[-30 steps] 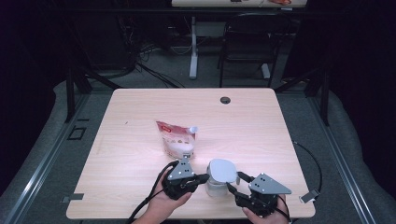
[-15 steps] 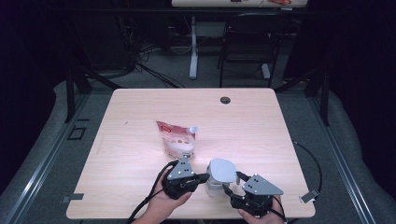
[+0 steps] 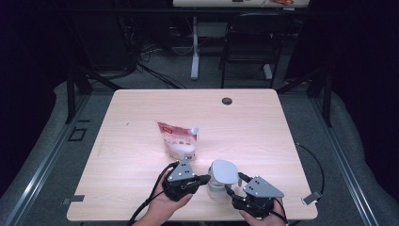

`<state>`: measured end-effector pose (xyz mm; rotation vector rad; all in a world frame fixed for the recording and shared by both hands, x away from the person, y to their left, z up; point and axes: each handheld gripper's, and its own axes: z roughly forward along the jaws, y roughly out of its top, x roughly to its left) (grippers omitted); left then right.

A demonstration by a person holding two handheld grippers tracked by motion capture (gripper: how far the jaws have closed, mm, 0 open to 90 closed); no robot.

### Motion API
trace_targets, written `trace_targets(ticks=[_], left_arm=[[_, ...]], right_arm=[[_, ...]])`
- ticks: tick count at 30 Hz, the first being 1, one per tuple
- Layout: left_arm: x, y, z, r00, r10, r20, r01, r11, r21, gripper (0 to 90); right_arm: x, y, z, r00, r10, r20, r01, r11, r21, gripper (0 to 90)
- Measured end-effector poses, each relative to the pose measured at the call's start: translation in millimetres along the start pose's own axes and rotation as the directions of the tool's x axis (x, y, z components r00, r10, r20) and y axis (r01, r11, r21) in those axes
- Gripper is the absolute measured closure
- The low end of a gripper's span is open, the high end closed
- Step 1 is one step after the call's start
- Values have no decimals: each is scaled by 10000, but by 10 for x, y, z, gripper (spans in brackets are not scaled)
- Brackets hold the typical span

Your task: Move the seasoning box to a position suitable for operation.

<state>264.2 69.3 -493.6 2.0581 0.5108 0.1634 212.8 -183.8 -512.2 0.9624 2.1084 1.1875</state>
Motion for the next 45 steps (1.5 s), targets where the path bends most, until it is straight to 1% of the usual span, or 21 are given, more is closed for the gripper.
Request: trace_targets(ticks=[5,10,16,21,25,28,32,38,40,43,44,45], left_arm=[[25,-12,-22,10000,-56,-73,56,10000,-45,900],[59,-31,-56,9998,-139,-164,137,9999,-78,900],[86,-50,-89,9995,-205,-248,202,9997,-128,900],[109,-78,-111,9992,-270,-294,268,9996,-63,900],[118,-90,-120,9988,-309,-377,307,9995,-71,899],[128,-104,-131,9988,-326,-362,324,9995,-56,899],[143,-122,-147,9983,-392,-427,389,9992,-86,898],[169,-151,-167,9979,-426,-485,425,9991,-25,897],[179,-165,-172,9973,-463,-565,466,9989,32,898],[192,-188,-183,9973,-467,-565,473,9988,82,896],[197,-199,-188,9971,-460,-611,466,9989,82,896],[204,-208,-198,9966,-526,-635,533,9985,97,896]], right_arm=[[4,3,-13,10000,-66,68,67,10000,-64,422],[-1,-3,-37,9999,-125,120,127,9998,-151,464],[-24,-16,-68,9998,-65,166,68,9999,-140,519],[-35,-20,-87,9999,-15,171,19,9997,-263,551],[-50,-21,-114,9998,58,175,-52,9994,-355,601],[-70,-26,-135,9996,138,238,-127,9989,-444,619],[-115,-36,-157,9989,394,260,-379,9978,-551,633],[-156,-55,-163,9971,686,317,-667,9962,-555,680],[-166,-63,-155,9965,776,311,-759,9956,-542,691],[-172,-72,-142,9965,778,321,-764,9962,-407,699],[-171,-75,-134,9964,785,310,-771,9960,-440,705],[-170,-74,-135,9964,792,303,-779,9961,-411,716]])
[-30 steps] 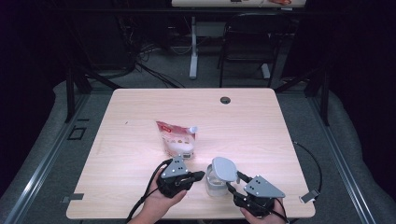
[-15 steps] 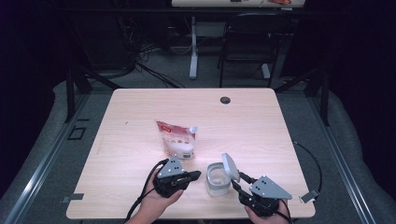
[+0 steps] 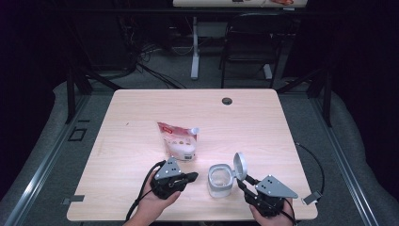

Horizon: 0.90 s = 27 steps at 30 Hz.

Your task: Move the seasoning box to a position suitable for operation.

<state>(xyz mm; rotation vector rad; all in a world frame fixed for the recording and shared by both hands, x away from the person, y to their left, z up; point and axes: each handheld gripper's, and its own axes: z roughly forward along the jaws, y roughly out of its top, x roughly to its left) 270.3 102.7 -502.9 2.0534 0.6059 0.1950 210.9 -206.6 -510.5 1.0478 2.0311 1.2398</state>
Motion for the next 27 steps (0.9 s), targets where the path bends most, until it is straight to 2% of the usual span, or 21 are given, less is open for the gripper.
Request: trace_targets(ticks=[4,7,14,18,27], left_arm=[[38,-32,-41,9999,-49,-127,49,10000,20,894],[69,-50,-80,9997,-96,-245,96,10000,-5,893],[152,-85,-162,9986,-236,-481,234,9997,-47,891],[195,-105,-163,9974,-395,-604,391,9992,-69,891],[215,-120,-167,9965,-387,-744,385,9993,-32,889]], right_arm=[[2,12,6,9999,-41,119,40,10000,21,733],[-11,13,20,9999,103,138,-103,9999,-27,747],[-83,28,60,9995,208,226,-207,9998,-36,775],[-113,42,88,9993,289,223,-288,9996,-40,784],[-173,90,180,9993,340,163,-340,9994,-61,790]])
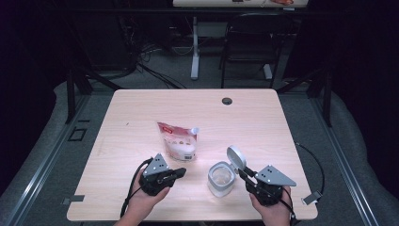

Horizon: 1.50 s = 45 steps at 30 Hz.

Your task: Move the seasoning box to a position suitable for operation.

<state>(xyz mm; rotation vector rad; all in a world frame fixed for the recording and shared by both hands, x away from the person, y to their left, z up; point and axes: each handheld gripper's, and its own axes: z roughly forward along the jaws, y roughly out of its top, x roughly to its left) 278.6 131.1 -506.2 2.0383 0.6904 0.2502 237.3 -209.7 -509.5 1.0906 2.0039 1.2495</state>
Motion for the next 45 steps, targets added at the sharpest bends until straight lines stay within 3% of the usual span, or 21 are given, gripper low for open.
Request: trace_targets(ticks=[7,13,24,45], left_arm=[[25,-5,-11,10000,-50,-61,50,10000,-24,885],[52,-13,-26,9998,-143,-140,142,9999,-92,884],[105,-24,-56,9993,-191,-328,188,9998,-95,881],[169,-47,-70,9986,-323,-416,318,9994,-127,868]], right_arm=[[-91,21,54,9980,505,-375,-505,9987,4,791],[-129,71,106,9983,429,-391,-422,9989,204,788],[-253,132,264,9913,1034,-814,-1023,9946,166,781],[-336,193,412,9857,1331,-1031,-1324,9911,135,773]])
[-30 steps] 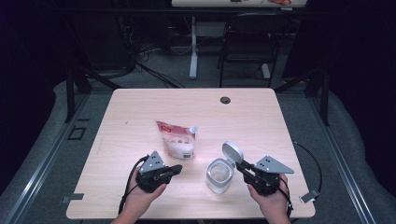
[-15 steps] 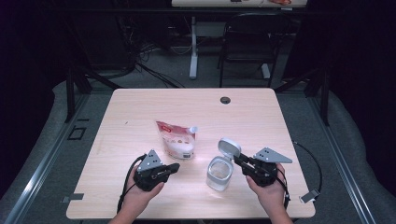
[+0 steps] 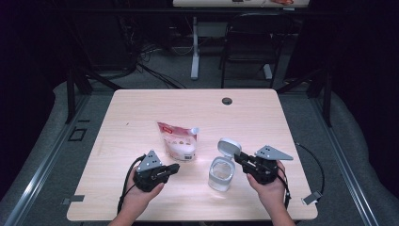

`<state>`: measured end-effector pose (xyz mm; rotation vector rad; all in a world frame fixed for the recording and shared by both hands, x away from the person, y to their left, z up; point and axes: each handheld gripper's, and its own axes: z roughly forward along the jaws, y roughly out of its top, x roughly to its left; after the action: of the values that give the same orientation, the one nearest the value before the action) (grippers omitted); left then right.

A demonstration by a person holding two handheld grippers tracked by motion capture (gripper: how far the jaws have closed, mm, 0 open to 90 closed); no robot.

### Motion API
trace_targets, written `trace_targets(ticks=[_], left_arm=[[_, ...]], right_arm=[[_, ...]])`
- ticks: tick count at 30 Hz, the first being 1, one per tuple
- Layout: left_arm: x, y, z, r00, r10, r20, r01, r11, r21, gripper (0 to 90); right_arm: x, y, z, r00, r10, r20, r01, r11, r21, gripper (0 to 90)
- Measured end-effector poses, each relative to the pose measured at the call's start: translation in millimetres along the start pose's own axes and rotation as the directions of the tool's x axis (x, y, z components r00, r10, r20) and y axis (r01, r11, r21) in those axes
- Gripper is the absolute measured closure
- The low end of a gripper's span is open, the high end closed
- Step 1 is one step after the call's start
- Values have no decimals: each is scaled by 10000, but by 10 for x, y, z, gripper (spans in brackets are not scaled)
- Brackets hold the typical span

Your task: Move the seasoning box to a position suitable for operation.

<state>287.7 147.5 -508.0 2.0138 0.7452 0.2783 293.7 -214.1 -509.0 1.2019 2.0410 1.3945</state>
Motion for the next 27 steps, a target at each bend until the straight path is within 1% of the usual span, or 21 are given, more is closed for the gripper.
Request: trace_targets(ticks=[6,8,14,16,18,20,23,27], left_arm=[[25,-2,-12,10000,-12,-68,12,10000,-11,865],[37,-3,-20,9999,-71,-99,70,10000,-45,864],[90,3,-59,9997,-154,-215,151,9998,-140,835],[116,12,-75,9995,-163,-257,159,9998,-126,826],[148,18,-88,9991,-282,-324,274,9994,-233,810],[179,23,-107,9988,-285,-399,276,9993,-239,806],[221,29,-138,9982,-334,-501,319,9991,-287,806],[293,49,-183,9971,-342,-673,323,9991,-286,793]], right_arm=[[0,-13,-1,10000,-38,32,38,10000,-81,772],[4,-18,-8,10000,-11,71,12,10000,-97,771],[-1,-31,-68,10000,27,76,-27,10000,-61,726],[3,-41,-101,9999,16,120,-15,10000,-39,716],[12,-49,-136,9999,1,146,-1,10000,7,704],[30,-62,-182,9999,51,136,-51,10000,-53,699],[48,-79,-244,9997,-5,228,5,10000,-4,692],[79,-136,-317,9997,110,206,-111,9999,63,669]])
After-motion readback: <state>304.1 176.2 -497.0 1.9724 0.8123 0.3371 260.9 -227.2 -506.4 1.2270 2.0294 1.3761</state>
